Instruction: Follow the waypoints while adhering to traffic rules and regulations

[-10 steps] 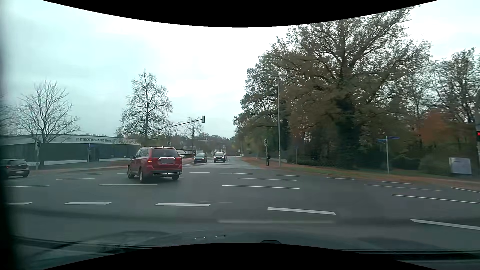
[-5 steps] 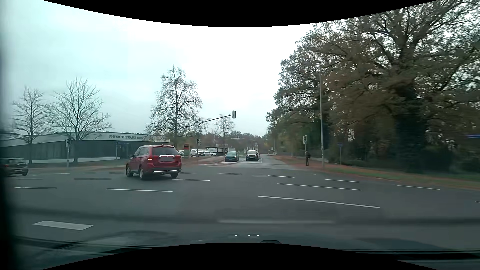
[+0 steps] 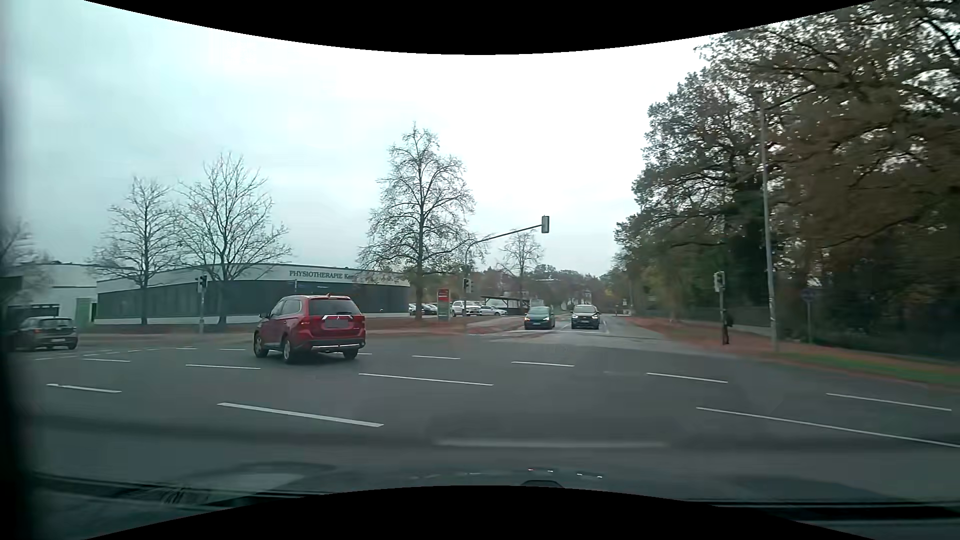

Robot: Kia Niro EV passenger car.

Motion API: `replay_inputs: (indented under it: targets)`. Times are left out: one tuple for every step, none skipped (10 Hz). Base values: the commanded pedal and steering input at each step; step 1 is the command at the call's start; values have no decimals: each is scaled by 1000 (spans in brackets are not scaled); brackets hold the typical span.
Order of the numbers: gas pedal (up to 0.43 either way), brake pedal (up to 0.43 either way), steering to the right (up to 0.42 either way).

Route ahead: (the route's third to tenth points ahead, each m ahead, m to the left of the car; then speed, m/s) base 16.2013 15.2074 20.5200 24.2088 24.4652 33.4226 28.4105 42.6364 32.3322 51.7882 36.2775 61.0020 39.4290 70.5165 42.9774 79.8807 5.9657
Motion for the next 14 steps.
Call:
replay_inputs:
  targets:
    - [197,0,-262]
    - [197,0,-262]
    - [197,0,-262]
    - [197,0,-263]
    - [197,0,-264]
    - [209,0,-266]
    - [209,0,-268]
    - [220,0,-268]
    - [220,0,-268]
    - [220,0,-268]
    - [220,0,-268]
    - [220,0,-268]
    - [220,0,-268]
    - [220,0,-268]
